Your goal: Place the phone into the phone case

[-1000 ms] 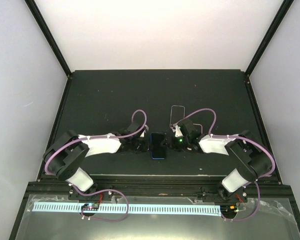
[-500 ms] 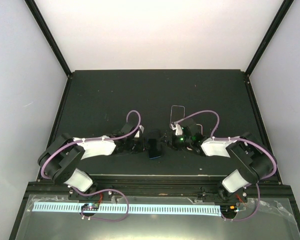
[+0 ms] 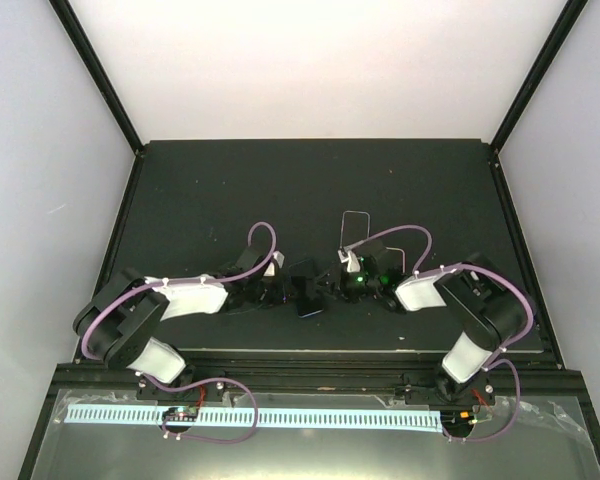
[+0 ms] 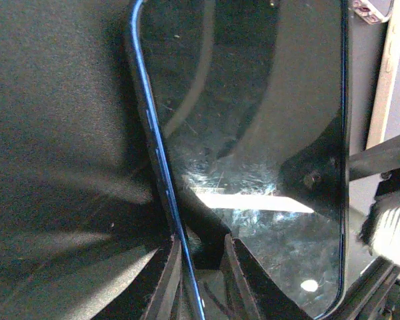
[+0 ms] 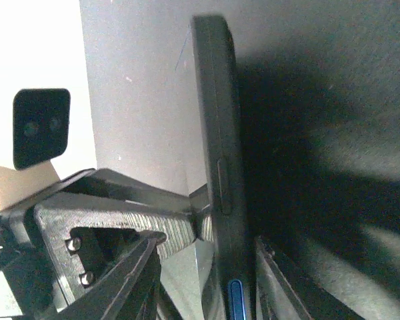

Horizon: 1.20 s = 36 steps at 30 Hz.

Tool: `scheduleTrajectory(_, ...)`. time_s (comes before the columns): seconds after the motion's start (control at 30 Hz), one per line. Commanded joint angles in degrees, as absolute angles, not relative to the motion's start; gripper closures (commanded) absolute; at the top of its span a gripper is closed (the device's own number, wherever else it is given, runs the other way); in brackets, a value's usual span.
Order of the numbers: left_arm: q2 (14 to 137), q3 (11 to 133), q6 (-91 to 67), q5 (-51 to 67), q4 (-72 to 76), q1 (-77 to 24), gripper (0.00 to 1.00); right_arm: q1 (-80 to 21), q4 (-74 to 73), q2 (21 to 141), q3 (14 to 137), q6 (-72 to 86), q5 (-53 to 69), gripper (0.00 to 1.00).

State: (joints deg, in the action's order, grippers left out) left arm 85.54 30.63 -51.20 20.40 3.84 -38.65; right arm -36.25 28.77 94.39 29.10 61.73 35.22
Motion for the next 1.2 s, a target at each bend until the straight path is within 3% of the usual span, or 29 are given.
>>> scheduleTrajectory(0.0, 86.84, 29.29, -51.11, 21.43, 4.48, -38.76, 0.82, -39.3, 37.13, 95.56, 30.08, 63.63, 46.84, 0.61)
scheduleTrajectory(0.17, 85.83, 29.01, -51.14, 21.69, 4.61, -38.5, 0.81, -39.5, 28.58, 95.21, 32.73, 58.53, 45.99, 0.65)
scheduleTrajectory(0.37, 82.94, 28.55, -51.32, 22.09, 3.38, -38.19, 0.8, -39.48, 25.15, 93.85, 32.28, 56.01, 42.97, 0.87)
scheduleTrajectory(0.53, 76.09, 26.02, -52.1, 25.17, 3.74, -36.17, 0.64, -39.49, 26.99, 90.06, 30.73, 55.76, 43.21, 0.99)
scheduleTrajectory(0.7, 63.98, 23.91, -51.95, 28.07, 1.15, -32.68, 0.31, -39.54, 25.49, 82.57, 29.54, 53.6, 44.59, 0.99)
scheduleTrajectory(0.8, 55.84, 22.74, -51.81, 31.32, 0.93, -29.59, 0.18, -39.5, 23.96, 77.48, 29.36, 52.67, 45.96, 0.99)
scheduleTrajectory(0.9, 49.86, 22.95, -51.66, 34.94, 1.29, -28.13, 0.13, -39.53, 24.76, 73.66, 29.36, 53.38, 49.35, 0.99)
scheduleTrajectory(1.17, 41.35, 22.85, -56.81, 41.41, 9.62, -27.41, 0.12, -40.26, 33.1, 64.36, 27.92, 57.65, 57.48, 0.99)
